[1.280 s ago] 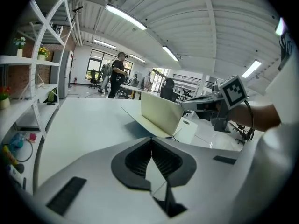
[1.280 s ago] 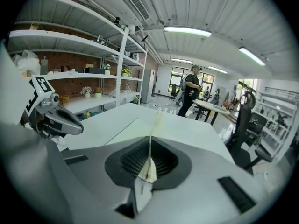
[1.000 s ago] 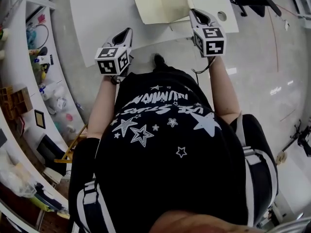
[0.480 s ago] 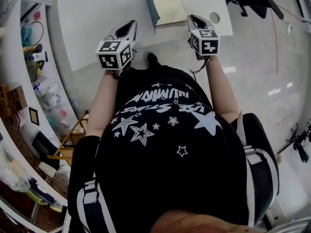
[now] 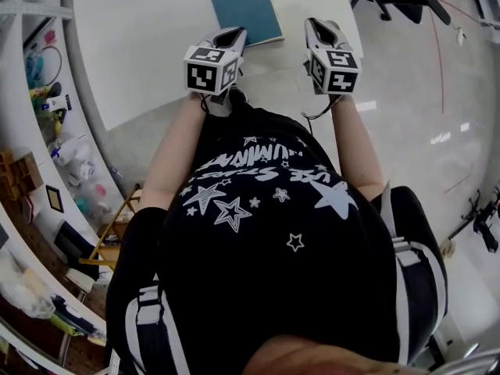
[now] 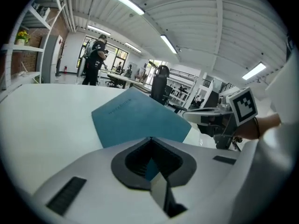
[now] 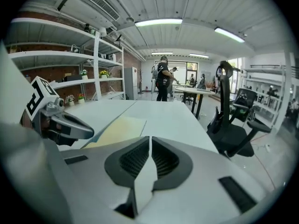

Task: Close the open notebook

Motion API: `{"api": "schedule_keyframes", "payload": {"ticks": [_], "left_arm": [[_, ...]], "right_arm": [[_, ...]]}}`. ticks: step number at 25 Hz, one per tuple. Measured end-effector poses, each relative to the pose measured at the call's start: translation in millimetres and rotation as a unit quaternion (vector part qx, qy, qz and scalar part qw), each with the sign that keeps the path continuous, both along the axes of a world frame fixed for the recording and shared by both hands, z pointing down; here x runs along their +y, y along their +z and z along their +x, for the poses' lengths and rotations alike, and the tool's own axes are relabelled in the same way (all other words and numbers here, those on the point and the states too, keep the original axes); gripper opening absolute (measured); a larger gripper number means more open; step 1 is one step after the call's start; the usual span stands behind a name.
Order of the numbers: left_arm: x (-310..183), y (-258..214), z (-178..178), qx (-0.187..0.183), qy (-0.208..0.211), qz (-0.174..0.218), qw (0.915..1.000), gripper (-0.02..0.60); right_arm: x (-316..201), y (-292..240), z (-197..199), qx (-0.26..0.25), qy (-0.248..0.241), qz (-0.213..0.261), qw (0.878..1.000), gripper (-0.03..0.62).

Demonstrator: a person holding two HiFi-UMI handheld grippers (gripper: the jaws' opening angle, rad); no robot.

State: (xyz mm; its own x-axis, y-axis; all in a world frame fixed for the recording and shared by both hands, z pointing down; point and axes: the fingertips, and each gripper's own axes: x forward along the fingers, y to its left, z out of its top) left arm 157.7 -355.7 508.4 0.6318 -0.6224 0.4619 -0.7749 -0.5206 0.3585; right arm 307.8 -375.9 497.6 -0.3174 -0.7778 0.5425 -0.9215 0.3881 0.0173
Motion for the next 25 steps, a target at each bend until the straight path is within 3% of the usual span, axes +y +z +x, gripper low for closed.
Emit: {"api": "schedule_keyframes", "payload": {"ticks": [7,11,18,25], "left_arm": [[-6,32,23,-0.044,0.017,-0.059,0.9971,0.012],[-8,32,28,-0.051,0.027,-0.07,0.9959,0.012],[2,-7,9,-0.019,0.022,-0.028,0.9992,0.012],[44,-51,-58,0.02,-0.003,0.01,0.9998,0.012]], "right_arm": [[1,-6,5,-0.01,0.011,0.007,1.0,0.018],[2,-3,5,-0.012,0.011,0.002,1.0,0.018],[1,-18,-14,-0.021,0.012,0.023,0.999,0.018],[26,-36,-60,-0.047,0.017,0.042,0.998,0.018]]}}
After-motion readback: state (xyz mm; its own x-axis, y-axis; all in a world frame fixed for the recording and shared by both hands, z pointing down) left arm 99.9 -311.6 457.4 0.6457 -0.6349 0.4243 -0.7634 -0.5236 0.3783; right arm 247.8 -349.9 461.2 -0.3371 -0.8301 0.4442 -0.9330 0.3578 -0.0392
